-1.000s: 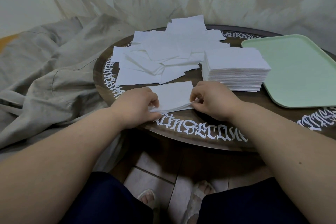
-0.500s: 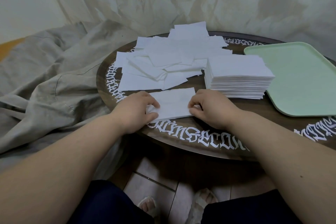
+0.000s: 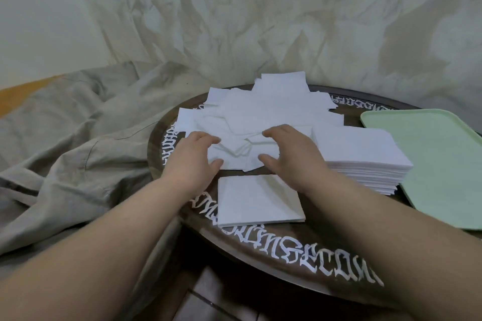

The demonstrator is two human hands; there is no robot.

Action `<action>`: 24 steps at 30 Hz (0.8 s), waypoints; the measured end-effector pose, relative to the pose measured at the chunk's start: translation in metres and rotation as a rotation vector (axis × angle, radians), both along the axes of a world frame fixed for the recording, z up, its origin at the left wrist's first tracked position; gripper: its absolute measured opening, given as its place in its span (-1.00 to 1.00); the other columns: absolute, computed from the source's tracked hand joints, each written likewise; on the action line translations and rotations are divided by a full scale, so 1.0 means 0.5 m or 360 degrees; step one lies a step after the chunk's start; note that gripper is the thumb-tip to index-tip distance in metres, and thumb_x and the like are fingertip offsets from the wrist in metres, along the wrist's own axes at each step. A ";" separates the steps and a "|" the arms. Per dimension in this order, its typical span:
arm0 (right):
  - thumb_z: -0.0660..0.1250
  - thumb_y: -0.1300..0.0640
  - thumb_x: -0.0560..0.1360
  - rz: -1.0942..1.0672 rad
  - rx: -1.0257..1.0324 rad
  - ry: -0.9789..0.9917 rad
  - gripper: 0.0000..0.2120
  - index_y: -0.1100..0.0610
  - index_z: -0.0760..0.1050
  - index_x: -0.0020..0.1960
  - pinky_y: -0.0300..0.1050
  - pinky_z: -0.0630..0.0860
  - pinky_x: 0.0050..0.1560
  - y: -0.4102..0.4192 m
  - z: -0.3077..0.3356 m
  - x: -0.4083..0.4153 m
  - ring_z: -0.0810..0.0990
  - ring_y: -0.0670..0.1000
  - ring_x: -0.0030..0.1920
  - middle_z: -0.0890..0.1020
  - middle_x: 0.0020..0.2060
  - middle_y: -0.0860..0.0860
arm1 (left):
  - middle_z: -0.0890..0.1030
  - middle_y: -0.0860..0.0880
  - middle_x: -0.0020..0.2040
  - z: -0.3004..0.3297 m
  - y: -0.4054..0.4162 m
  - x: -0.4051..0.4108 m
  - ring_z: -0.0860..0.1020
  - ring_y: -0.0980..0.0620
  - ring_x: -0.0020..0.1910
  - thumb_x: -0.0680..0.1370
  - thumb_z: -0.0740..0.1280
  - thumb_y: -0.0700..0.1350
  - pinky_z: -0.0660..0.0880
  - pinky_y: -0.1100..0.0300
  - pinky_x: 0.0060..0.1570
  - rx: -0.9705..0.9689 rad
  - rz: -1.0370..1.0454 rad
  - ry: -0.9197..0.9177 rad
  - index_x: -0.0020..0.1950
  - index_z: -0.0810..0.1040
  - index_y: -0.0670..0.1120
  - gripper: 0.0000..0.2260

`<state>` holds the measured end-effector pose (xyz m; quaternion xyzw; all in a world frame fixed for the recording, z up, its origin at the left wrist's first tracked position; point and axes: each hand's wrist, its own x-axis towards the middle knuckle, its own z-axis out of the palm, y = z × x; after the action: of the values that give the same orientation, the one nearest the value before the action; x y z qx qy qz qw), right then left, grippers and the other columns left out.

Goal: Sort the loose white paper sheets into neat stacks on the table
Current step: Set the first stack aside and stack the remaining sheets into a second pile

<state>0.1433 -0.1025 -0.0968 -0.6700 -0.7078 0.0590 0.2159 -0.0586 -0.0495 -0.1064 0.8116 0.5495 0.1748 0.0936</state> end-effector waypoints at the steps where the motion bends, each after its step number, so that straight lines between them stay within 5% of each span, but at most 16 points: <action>1: 0.32 -0.01 0.52 0.0029 -0.0025 -0.0029 -0.53 0.07 0.35 0.38 -0.17 0.30 0.24 0.024 0.001 -0.002 0.39 -0.02 0.30 0.41 0.32 -0.04 | 0.37 0.03 0.41 0.002 0.020 -0.002 0.34 0.00 0.37 0.55 0.32 0.00 0.28 0.13 0.33 -0.0020 0.0024 0.0000 0.39 0.39 0.03 -0.59; 9: 0.31 -0.20 0.43 0.0163 -0.0259 -0.0363 -0.46 0.05 0.38 0.31 -0.06 0.40 0.07 0.170 -0.050 -0.069 0.41 0.06 0.17 0.47 0.14 0.00 | 0.38 0.05 0.41 -0.040 0.118 -0.031 0.32 -0.01 0.38 0.54 0.31 0.07 0.27 0.11 0.33 -0.0114 0.0082 0.0181 0.41 0.37 0.06 -0.56; 13: 0.16 0.08 0.54 0.0136 -0.0115 -0.0547 -0.84 0.14 0.44 -0.07 -0.10 0.28 -0.25 0.194 -0.064 -0.078 0.47 0.11 -0.07 0.37 -0.17 0.01 | 0.41 0.06 0.38 -0.063 0.129 -0.049 0.34 0.01 0.35 0.49 0.33 0.16 0.30 0.12 0.30 -0.0113 0.0036 0.0151 0.38 0.40 0.07 -0.52; 17: 0.14 0.13 0.54 -0.0016 -0.0082 -0.0289 -0.81 0.13 0.31 -0.25 -0.08 0.20 -0.31 0.196 -0.053 -0.060 0.37 0.09 -0.26 0.33 -0.36 -0.01 | 0.45 0.10 0.31 -0.061 0.124 -0.069 0.38 0.06 0.31 0.35 0.41 0.29 0.29 0.17 0.30 -0.0184 -0.0142 0.0129 0.31 0.46 0.08 -0.41; 20: 0.21 0.11 0.50 0.0073 -0.0144 -0.0110 -0.82 0.16 0.39 -0.25 -0.04 0.31 -0.28 0.184 -0.054 -0.054 0.43 0.11 -0.26 0.41 -0.42 0.00 | 0.52 0.07 0.21 -0.066 0.122 -0.080 0.47 0.06 0.20 0.44 0.41 0.16 0.34 0.21 0.20 -0.0104 -0.0154 0.0117 0.18 0.56 0.03 -0.62; 24: 0.34 -0.24 0.39 0.0269 -0.0425 -0.0199 -0.61 0.04 0.48 0.02 -0.04 0.44 -0.09 0.166 -0.052 -0.066 0.48 0.04 -0.11 0.47 -0.16 -0.04 | 0.58 0.06 0.05 -0.066 0.119 -0.073 0.54 0.00 0.03 0.54 0.33 -0.03 0.41 0.15 -0.01 0.0041 -0.0066 0.0053 0.01 0.60 -0.02 -0.88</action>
<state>0.1104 -0.0193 -0.1228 -0.6333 -0.7595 0.1288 0.0747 -0.0950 0.0100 -0.1394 0.8268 0.5317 0.1664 0.0778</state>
